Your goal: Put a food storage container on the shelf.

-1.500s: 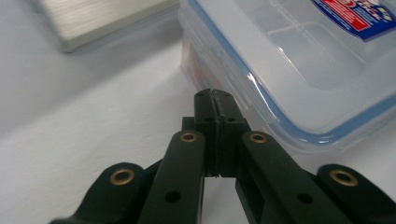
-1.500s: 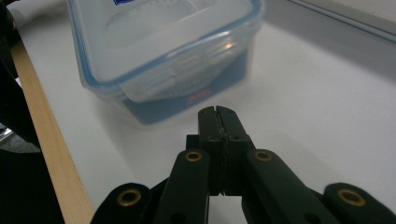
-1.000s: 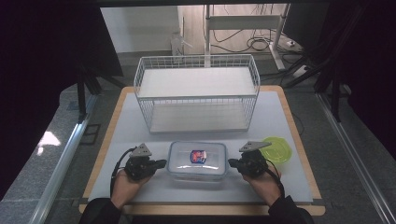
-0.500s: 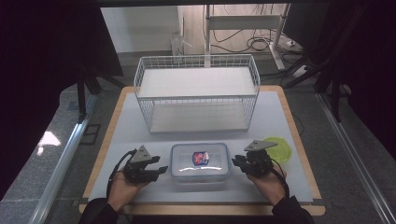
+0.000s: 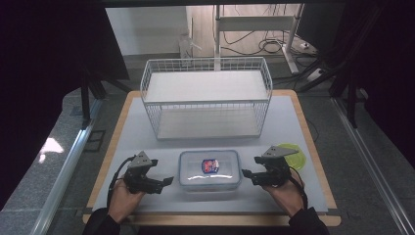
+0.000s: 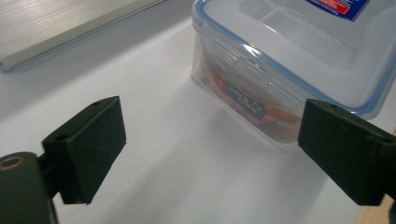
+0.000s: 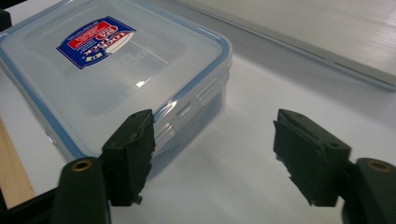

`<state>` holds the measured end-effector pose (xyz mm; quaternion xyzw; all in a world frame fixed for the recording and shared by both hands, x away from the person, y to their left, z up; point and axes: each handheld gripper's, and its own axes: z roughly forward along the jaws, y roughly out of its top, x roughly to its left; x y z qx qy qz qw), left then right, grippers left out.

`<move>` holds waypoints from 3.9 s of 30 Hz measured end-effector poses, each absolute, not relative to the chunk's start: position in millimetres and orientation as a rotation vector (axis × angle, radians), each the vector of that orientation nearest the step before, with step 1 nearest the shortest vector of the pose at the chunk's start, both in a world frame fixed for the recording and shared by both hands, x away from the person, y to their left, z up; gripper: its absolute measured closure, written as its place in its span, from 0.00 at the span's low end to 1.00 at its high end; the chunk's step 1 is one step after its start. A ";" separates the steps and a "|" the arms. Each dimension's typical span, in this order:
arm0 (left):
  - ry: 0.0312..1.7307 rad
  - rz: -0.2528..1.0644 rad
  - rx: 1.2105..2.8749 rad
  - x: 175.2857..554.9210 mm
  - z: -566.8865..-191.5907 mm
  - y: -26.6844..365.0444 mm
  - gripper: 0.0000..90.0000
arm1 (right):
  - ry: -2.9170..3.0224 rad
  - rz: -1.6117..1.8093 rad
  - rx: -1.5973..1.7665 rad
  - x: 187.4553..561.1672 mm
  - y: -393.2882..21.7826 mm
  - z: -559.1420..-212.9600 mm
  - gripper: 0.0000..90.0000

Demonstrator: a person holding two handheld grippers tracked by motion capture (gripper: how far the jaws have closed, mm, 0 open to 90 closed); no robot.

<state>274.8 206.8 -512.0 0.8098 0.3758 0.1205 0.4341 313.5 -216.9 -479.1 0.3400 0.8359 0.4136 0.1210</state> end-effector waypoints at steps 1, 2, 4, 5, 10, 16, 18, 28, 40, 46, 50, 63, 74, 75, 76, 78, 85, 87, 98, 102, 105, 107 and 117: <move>0.936 0.300 2.017 274.8 -512.0 206.8 0.07 | 2.441 1.208 0.993 313.5 -216.9 -479.1 0.31; 0.925 0.304 2.009 274.9 -511.9 207.0 0.05 | 2.434 1.217 1.000 313.5 -216.5 -478.9 0.26; 0.913 0.295 1.987 274.4 -509.2 207.3 0.05 | 2.425 1.230 1.003 314.0 -216.5 -478.4 0.23; 0.906 0.283 1.975 274.1 -507.9 207.3 0.05 | 2.423 1.237 1.007 314.0 -216.1 -478.0 0.20; 0.868 0.225 1.968 273.7 -502.0 200.9 0.04 | 2.449 1.255 1.027 315.3 -209.9 -477.3 0.09; 0.838 0.166 2.022 279.4 -503.8 186.5 0.01 | 2.517 1.222 1.008 316.2 -196.8 -480.9 0.03; 0.836 0.145 2.027 282.7 -504.8 183.0 0.00 | 2.537 1.228 1.018 317.2 -193.4 -481.3 0.03; 0.840 -0.075 2.014 306.6 -516.2 174.3 0.00 | 2.709 1.266 1.126 334.8 -180.6 -490.4 0.06; 0.879 -0.146 2.044 305.2 -512.5 162.1 0.07 | 2.767 1.289 1.262 340.2 -178.4 -491.9 0.14; 0.891 -0.162 2.011 289.0 -512.9 168.7 0.20 | 2.666 1.404 1.326 327.6 -193.9 -486.0 0.36; 0.896 -0.131 1.942 280.2 -509.9 177.5 0.37 | 2.639 1.437 1.309 317.2 -199.2 -483.2 0.43; 0.944 -0.154 1.841 278.3 -512.0 181.3 0.51 | 2.593 1.509 1.386 306.1 -209.2 -482.9 0.54; 0.969 -0.088 1.819 277.7 -504.1 181.6 0.57 | 2.555 1.498 1.342 302.4 -206.2 -477.1 0.58; 0.969 -0.088 1.819 277.7 -504.1 181.6 0.57 | 2.555 1.498 1.342 302.4 -206.2 -477.1 0.58; 0.968 -0.083 1.811 278.2 -501.2 182.4 0.57 | 2.549 1.504 1.331 303.0 -205.7 -476.3 0.58; 0.964 -0.070 1.804 278.9 -497.7 183.2 0.57 | 2.543 1.515 1.322 304.2 -205.3 -474.1 0.58; 0.948 -0.036 1.804 283.1 -486.7 185.1 0.57 | 2.528 1.538 1.286 308.9 -203.7 -465.0 0.58; 0.943 -0.023 1.802 285.4 -481.1 186.5 0.57 | 2.523 1.549 1.275 312.7 -202.9 -460.4 0.58; 0.931 0.027 1.776 298.6 -453.6 193.6 0.57 | 2.493 1.599 1.221 333.2 -196.0 -432.2 0.58; 0.926 0.040 1.770 303.8 -442.3 194.7 0.57 | 2.481 1.609 1.206 339.6 -194.5 -420.7 0.58; 0.921 0.049 1.768 306.4 -436.1 195.4 0.57 | 2.473 1.618 1.199 342.7 -194.0 -415.7 0.58; 0.913 0.063 1.771 309.1 -429.3 196.1 0.57 | 2.468 1.630 1.199 345.9 -193.7 -410.8 0.58; 0.897 0.103 1.769 325.2 -394.0 195.2 0.57 | 2.425 1.679 1.187 362.5 -194.0 -383.1 0.57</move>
